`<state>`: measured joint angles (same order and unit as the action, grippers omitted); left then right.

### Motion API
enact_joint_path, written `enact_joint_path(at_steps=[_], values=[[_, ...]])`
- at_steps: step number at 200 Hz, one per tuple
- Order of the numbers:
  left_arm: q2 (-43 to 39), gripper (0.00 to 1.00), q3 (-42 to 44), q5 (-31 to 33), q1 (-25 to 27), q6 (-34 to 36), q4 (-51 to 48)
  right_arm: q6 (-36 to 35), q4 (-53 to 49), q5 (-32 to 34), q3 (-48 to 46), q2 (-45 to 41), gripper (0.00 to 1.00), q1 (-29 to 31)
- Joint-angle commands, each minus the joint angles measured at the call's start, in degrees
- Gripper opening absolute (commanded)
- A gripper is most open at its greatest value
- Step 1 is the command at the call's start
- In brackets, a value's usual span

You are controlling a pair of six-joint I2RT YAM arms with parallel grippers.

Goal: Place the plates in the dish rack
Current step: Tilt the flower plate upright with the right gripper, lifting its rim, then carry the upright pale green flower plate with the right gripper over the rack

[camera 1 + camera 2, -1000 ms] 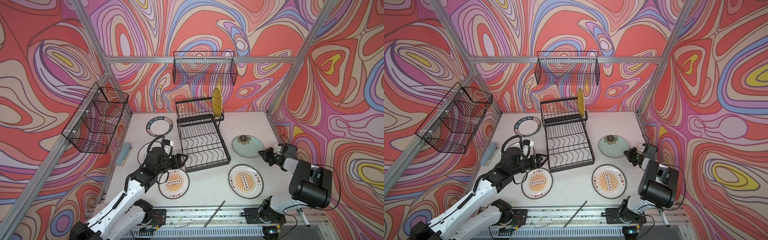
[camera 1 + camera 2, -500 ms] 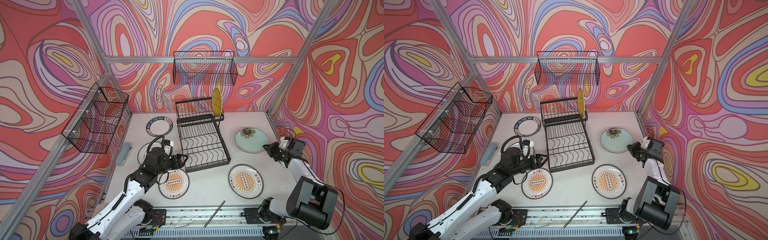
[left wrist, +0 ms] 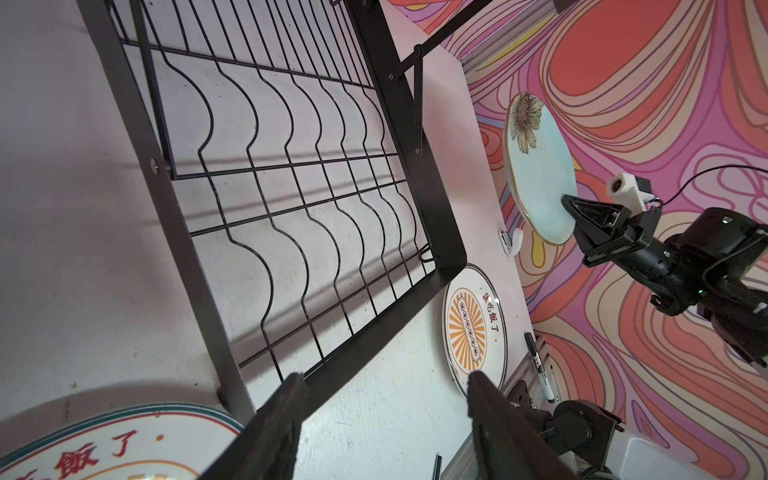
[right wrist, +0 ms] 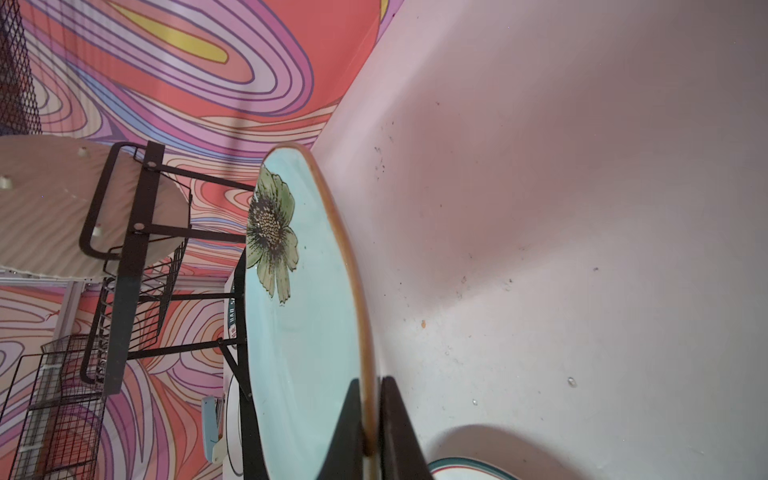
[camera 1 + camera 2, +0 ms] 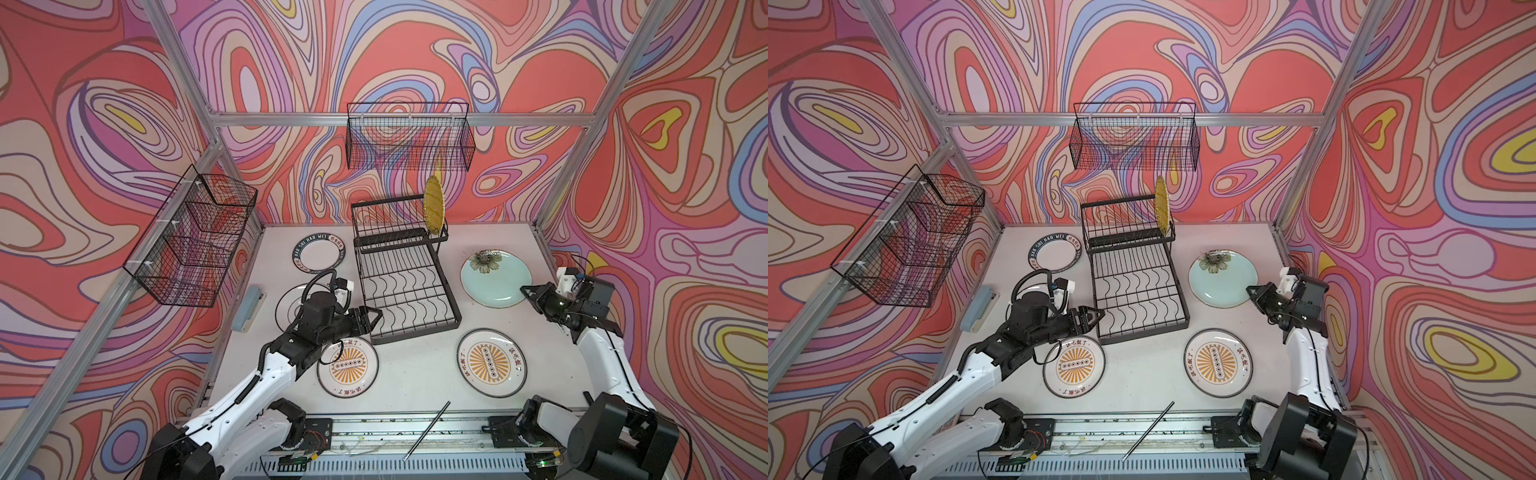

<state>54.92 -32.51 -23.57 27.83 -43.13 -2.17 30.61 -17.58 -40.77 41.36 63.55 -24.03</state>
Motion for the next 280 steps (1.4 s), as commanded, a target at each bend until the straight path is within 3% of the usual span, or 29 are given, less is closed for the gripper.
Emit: enact_joint_path(at_steps=[1,42,107,208,280], values=[[0.8,0.65,-0.5,-0.5,0.6,-0.8,2.5,1.7,4.9,-4.0,1.3,-2.0,0.00,4.4],[2.2,0.65,-0.9,-0.4,1.5,-1.1,3.2,4.8,9.0,-1.5,-0.4,-2.0,0.00,12.9],[3.1,0.65,-1.1,-0.1,2.7,-2.2,5.0,8.2,15.6,0.3,-3.4,-0.1,0.00,20.6],[5.6,0.65,-0.5,2.1,4.2,-5.7,8.0,12.8,29.4,5.2,-2.6,10.2,0.00,40.0],[6.4,0.64,-1.8,5.7,4.3,-5.7,3.7,13.9,32.2,5.2,-1.1,12.1,0.00,43.5]])
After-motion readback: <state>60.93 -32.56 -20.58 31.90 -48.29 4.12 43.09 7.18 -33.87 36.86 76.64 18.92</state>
